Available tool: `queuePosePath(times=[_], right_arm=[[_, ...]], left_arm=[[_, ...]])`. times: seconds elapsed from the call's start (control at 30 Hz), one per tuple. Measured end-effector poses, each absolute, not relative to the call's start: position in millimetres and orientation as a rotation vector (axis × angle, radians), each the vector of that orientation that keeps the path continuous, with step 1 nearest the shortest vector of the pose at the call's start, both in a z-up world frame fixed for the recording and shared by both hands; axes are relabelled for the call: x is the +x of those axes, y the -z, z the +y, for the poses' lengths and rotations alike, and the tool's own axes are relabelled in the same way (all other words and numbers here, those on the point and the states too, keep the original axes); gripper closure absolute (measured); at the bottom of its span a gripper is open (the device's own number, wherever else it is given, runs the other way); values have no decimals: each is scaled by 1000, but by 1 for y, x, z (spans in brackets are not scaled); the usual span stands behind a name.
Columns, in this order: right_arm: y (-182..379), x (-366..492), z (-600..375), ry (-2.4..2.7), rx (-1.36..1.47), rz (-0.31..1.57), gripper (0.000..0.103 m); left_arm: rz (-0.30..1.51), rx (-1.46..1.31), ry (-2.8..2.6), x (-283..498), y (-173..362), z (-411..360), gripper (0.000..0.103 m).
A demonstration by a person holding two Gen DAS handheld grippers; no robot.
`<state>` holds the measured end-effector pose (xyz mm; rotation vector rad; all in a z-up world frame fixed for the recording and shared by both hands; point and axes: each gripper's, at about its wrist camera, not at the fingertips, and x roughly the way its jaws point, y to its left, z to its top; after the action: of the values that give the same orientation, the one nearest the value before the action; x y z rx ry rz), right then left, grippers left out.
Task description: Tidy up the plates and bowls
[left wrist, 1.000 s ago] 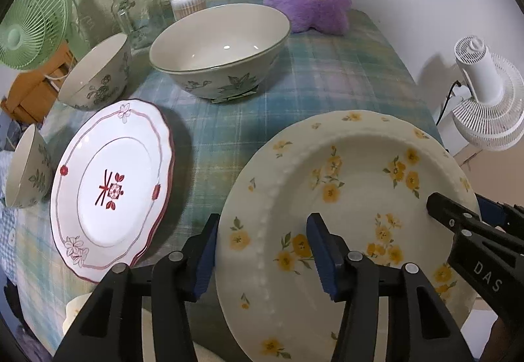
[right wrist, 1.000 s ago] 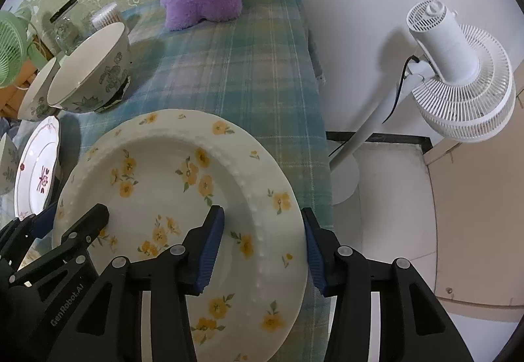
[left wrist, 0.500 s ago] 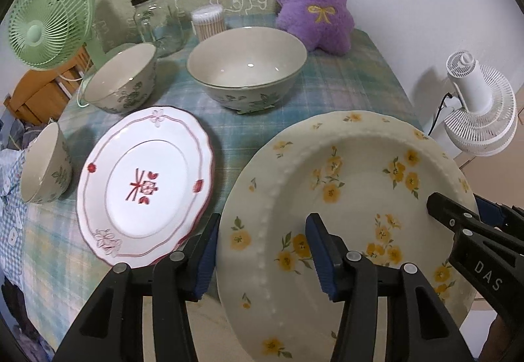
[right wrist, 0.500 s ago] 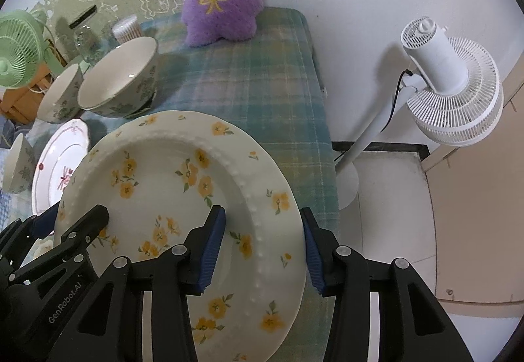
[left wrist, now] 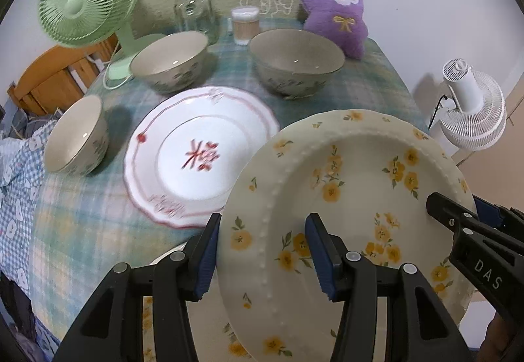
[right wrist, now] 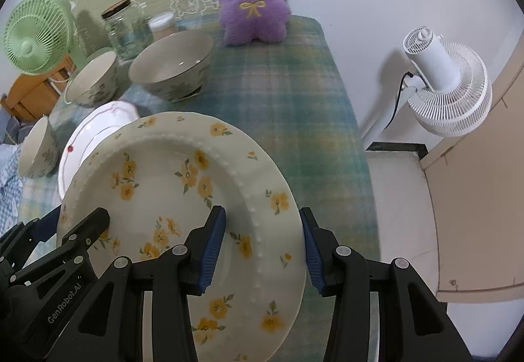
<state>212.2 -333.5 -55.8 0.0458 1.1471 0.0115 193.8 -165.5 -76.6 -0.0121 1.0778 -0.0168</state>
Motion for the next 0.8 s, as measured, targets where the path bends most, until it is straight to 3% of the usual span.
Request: queuePosePath(times=[0.8], right_arm=[[85,127,-240,-1,39,1186,54]], left_arm=[[1092,10,7,113,107,-81,51]])
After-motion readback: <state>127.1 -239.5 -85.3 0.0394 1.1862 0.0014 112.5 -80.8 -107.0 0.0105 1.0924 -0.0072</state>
